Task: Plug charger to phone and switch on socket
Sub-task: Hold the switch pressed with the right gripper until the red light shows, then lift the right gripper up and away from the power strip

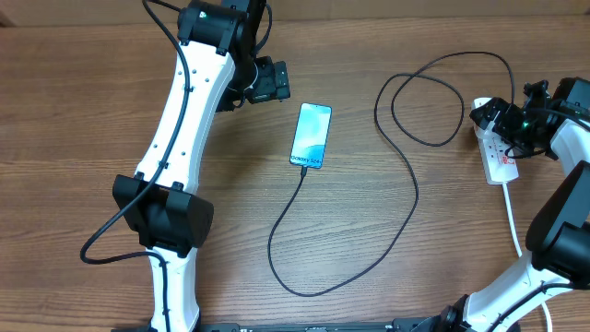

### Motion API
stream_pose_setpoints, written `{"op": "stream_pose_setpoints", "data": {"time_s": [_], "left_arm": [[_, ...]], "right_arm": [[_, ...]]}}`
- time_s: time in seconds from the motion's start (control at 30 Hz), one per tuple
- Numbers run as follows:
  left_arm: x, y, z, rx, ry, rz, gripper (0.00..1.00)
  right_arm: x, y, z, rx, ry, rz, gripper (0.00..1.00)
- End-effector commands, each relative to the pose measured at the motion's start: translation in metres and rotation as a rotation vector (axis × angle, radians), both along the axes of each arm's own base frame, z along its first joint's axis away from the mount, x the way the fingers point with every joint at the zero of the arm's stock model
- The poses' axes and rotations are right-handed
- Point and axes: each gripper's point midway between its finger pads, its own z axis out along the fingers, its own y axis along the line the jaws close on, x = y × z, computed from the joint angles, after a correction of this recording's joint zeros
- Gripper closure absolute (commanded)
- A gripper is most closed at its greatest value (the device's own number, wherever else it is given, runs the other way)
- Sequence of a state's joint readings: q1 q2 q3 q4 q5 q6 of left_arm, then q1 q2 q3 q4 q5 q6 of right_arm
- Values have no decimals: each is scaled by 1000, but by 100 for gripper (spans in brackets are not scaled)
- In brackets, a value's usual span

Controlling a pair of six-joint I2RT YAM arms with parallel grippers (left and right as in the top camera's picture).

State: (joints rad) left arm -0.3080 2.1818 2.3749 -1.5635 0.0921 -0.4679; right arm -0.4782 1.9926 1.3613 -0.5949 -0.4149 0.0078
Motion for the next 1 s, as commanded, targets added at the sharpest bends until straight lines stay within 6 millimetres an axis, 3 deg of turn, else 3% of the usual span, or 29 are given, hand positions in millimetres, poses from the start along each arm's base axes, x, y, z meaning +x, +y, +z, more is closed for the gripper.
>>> {"op": "stream_pose_setpoints", "data": {"time_s": [0.0,0.27,0.47,0.73,0.87,0.97], "left_arm": [[1,0,-5,20,3,-21,0],[1,0,-5,20,3,-21,0],[1,0,-5,20,3,-21,0],[1,0,-5,20,3,-21,0],[1,0,-5,20,3,-21,0],[1,0,-5,20,3,-21,0]], "right_arm": [[-5,20,-10,75,32,21,0],[-3,12,-4,77,24,-15,0],[-11,-9,28,-23,14,-95,0],[-36,-12,123,-162,-104,-139,0],[-56,-2,181,-213,-216,-145,0],[-66,6,212,-236,-291,-141,0]]}}
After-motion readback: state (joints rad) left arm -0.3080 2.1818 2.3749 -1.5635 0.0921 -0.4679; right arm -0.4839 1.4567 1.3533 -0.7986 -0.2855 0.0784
